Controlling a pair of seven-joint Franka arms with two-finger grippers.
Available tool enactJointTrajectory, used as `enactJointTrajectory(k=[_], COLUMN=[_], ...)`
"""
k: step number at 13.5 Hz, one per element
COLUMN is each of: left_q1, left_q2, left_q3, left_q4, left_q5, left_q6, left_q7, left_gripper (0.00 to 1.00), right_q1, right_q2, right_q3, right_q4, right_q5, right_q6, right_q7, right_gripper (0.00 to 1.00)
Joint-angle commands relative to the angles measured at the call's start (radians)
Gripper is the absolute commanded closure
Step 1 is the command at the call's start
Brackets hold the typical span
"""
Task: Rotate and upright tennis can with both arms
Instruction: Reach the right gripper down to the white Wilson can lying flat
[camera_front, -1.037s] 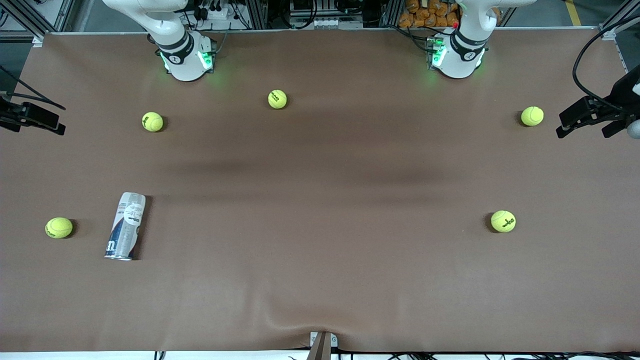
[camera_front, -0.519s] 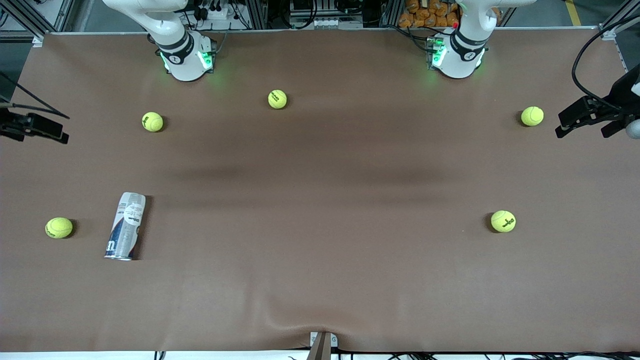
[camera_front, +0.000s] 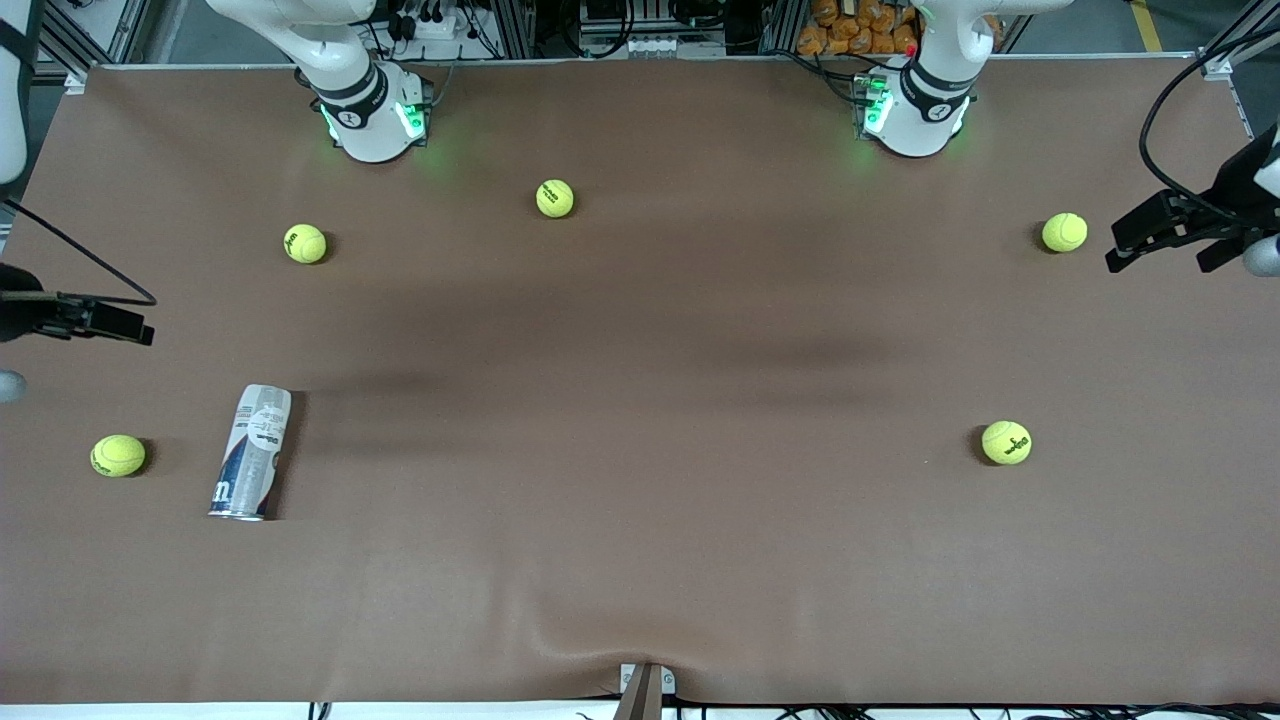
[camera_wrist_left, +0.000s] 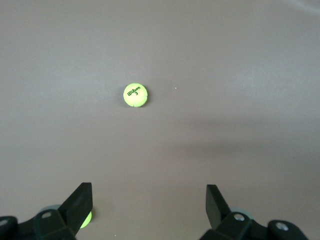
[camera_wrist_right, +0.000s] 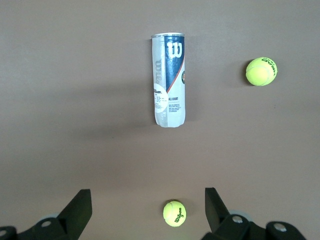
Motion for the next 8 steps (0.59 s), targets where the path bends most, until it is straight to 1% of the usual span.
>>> enactJointTrajectory(k=[1,4,8], left_q1=[0.005,0.013,0.010], left_q2=[0.000,0.000,0.000], left_q3=[-0.013,-0.012,-0.013], left_q4=[0.015,0.015,0.015], left_q5=[-0.003,-0.003,-0.003], left_q6=[-0.020,-0.020,-0.024], left_q7=[0.002,0.010,0.013], left_gripper=[0.00,0.00,0.00], right_q1=[-0.029,-0.046,-0.045], right_q2=[0.037,0.089,0.107], right_q3=[0.010,0.010,0.010], right_q4=[0.007,0.007,0.005], right_q5=[0.006,0.006,0.006], right_q6=[0.002,0.011,0.024], right_q7=[-0.018,-0.019,-0.019], right_gripper=[0.00,0.00,0.00])
